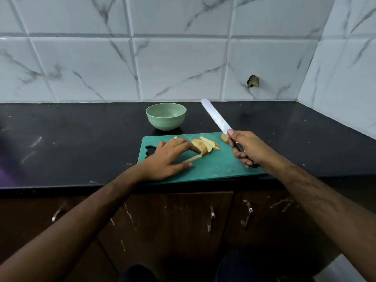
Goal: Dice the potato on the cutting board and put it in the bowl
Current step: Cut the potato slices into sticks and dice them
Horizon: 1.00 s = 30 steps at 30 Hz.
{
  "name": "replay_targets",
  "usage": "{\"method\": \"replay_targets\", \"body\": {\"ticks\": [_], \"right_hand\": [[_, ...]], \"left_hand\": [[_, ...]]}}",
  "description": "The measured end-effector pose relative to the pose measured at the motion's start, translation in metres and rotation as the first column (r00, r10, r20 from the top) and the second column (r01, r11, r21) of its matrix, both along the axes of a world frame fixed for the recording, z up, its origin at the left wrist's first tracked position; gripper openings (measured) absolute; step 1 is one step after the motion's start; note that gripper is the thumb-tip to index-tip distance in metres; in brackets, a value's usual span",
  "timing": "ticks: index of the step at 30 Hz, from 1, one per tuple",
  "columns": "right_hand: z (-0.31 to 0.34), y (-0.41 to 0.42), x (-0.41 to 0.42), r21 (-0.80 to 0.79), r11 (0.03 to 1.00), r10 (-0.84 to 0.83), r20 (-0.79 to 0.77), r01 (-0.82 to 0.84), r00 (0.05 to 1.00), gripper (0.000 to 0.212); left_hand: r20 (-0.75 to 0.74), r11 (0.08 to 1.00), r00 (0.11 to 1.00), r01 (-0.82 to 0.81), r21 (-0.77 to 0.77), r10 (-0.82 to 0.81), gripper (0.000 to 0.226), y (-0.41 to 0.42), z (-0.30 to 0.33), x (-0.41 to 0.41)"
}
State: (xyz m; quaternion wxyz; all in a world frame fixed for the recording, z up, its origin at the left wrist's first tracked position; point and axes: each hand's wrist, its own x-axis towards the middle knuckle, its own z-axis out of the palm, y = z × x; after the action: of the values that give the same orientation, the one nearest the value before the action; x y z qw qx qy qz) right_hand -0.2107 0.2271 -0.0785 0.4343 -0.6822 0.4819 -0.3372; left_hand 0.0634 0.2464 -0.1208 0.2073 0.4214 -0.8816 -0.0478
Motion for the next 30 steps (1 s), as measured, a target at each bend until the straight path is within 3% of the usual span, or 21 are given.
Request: {"method": "replay_targets", "body": {"ticks": [6,12,16,23,30], "right_hand": [[-0.019,-0.023,0.006,-0.049,0.997,-0.055,0.138,0.062,0.989,0.042],[-0.027,-0.023,0.004,-0.108,0.994,-0.017,0.156,0.034,0.988,0.039],[-0.029,-0.024,0.003,-0.113,0.993,-0.023,0.181,0.044,0.983,0.039],[-0.032,-0.027,0.001,-0.117,0.993,0.004,0.182,0.018,0.983,0.04],[-0.033,-0.029,-0.003,-0.107,0.994,0.028,0.223,-0.005,0.974,0.04]], "left_hand": [[0.222,0.978,0.975,0.027,-0.208,0.02,0.029,-0.018,-0.001,-0.014],[0.205,0.943,0.978,0.041,-0.33,0.03,0.008,-0.024,0.0,-0.02],[0.188,0.941,0.973,-0.068,-0.332,0.136,0.023,-0.031,-0.006,-0.013],[0.132,0.928,0.954,-0.222,-0.299,0.271,0.026,-0.049,-0.005,-0.001],[0.104,0.936,0.963,-0.211,-0.283,0.249,0.024,-0.06,-0.006,-0.002]]}}
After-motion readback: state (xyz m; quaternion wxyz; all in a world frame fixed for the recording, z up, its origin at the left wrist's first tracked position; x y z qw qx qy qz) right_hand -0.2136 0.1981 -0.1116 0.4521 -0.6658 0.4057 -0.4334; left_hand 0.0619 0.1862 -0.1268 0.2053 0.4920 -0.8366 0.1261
